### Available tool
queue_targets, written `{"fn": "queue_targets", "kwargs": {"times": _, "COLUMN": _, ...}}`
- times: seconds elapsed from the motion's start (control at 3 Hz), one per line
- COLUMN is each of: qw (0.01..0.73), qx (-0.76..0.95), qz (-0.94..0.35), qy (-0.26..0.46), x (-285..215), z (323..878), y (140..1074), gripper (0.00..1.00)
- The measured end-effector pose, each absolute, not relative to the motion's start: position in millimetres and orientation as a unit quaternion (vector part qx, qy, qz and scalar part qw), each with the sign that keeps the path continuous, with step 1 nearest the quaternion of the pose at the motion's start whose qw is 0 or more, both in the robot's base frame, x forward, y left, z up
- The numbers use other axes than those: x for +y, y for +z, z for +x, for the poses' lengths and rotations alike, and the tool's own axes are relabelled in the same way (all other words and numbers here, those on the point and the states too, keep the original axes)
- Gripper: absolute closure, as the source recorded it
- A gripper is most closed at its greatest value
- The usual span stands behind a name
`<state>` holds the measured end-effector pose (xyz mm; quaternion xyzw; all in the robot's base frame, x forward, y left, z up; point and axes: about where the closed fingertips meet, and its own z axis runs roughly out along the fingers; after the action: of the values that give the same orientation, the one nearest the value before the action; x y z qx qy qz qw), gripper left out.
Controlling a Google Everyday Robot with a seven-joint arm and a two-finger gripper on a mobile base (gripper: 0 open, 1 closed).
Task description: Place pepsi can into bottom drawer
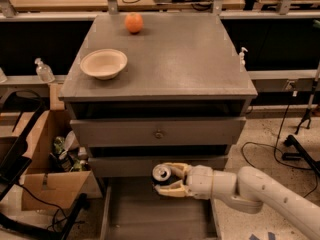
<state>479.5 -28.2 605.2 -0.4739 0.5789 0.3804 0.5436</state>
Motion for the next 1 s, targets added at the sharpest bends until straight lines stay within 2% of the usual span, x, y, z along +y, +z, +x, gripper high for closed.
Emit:
{"fn": "queue_targets", "kwargs": {"times": 0.67, "qw": 0.546, "qx": 0.56, "qz": -0.497, "qy": 0.376, "x": 19.6, "z": 486.4, "y": 476.2, "gripper": 1.0}}
{"fn": "queue_targets", "kwargs": {"times": 1.0, "qw": 0.534, "qx": 0.573, "qz": -0.497, "qy": 0.372, "x": 23.6, "z": 491.2, "y": 430.5, "gripper": 1.0}}
